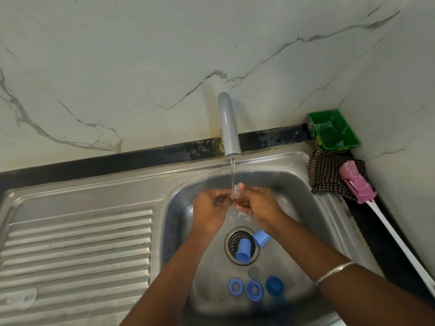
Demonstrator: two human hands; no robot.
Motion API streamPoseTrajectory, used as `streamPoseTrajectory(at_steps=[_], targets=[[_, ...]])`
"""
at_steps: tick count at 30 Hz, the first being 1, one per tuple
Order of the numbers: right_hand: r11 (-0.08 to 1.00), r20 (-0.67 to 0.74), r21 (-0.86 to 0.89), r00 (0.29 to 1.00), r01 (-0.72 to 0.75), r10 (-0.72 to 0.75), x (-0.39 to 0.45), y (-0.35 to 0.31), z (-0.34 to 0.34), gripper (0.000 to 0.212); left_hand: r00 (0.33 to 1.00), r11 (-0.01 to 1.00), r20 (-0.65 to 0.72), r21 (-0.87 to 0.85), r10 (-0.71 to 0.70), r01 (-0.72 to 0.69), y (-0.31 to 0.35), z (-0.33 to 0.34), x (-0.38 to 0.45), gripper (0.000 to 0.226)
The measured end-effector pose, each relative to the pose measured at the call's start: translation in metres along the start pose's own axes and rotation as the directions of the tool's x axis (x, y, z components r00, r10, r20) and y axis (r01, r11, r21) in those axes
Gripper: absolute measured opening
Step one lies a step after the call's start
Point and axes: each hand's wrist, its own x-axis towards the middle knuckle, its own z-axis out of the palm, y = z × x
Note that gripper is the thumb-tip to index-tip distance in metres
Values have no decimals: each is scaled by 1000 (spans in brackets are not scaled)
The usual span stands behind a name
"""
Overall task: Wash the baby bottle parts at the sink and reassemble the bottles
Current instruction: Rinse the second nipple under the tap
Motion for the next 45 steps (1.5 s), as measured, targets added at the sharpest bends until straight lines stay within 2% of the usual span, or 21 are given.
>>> streamPoseTrajectory(at_steps=[3, 6, 8, 10, 12, 13, 16, 18, 19, 20, 23, 25, 31, 33, 35, 38, 40, 41, 43, 45], targets=[[962, 13, 189, 980, -198, 199, -2, -1, 1, 22, 999, 990, -28, 142, 16, -12, 5, 5, 2, 14], [953, 42, 218, 977, -212, 208, -1, 1, -3, 23, 999, 953, -47, 303, 13, 2, 7, 9, 6, 8], [988, 16, 107, 994, -113, 112, 2, 3, -5, 19, 999, 937, -52, 347, -11, 28, 7, 9, 9, 8], [971, -20, -210, 992, 115, -121, 4, 6, -11, 16, 998, 950, -44, 307, -51, 62, 3, 10, 11, 7], [790, 20, -524, 932, 318, -362, 4, 7, -17, 13, 994, 962, -27, 253, -102, 105, -1, 10, 10, 10], [703, 62, -601, 899, 380, -433, 1, 6, -18, 13, 993, 959, -34, 255, -115, 120, -2, 10, 9, 16], [452, 273, -706, 799, 545, -536, -6, 4, -20, 22, 981, 956, -141, 240, -135, 166, -4, 4, 3, 41], [251, 444, -714, 700, 654, -559, -11, 4, -18, 23, 957, 965, -238, 162, -164, 206, -4, 1, 0, 44], [180, 489, -711, 663, 680, -567, -12, 5, -16, 24, 945, 970, -270, 108, -184, 219, -3, -1, -2, 44], [157, 490, -719, 654, 677, -577, -13, 5, -15, 24, 936, 972, -288, 60, -202, 228, -3, -2, -3, 43], [208, 402, -757, 693, 619, -598, -14, 4, -13, 25, 930, 969, -284, 19, -232, 247, -1, -5, -5, 35], [174, 430, -757, 682, 629, -592, -13, 6, -11, 25, 934, 968, -272, 27, -232, 248, -1, -8, -5, 29], [185, 397, -776, 695, 603, -599, -12, 5, -10, 20, 948, 975, -232, -11, -219, 222, -3, -6, -4, 20], [231, 377, -763, 706, 603, -599, -11, 3, -9, 12, 957, 978, -202, -61, -209, 201, -2, -3, -6, 22], [320, 330, -755, 753, 572, -569, -10, 4, -7, 10, 958, 967, -163, -139, -236, 215, 3, 0, -7, 25], [534, 168, -713, 850, 454, -499, -6, 4, -8, 14, 931, 899, -16, -268, -364, 346, 12, 4, -4, 20], [639, 107, -657, 888, 401, -447, -4, 2, -8, 13, 895, 849, 94, -287, -437, 444, 18, 7, -2, 6], [680, 84, -627, 901, 379, -425, -4, 1, -8, 13, 876, 822, 137, -304, -462, 481, 21, 7, 0, 11], [709, 49, -611, 910, 353, -411, -3, -1, -8, 14, 843, 748, 198, -391, -501, 536, 25, 9, 2, 20], [666, 48, -659, 903, 349, -426, -3, -4, -10, 14, 811, 668, 219, -472, -543, 575, 29, 10, 4, 18]])
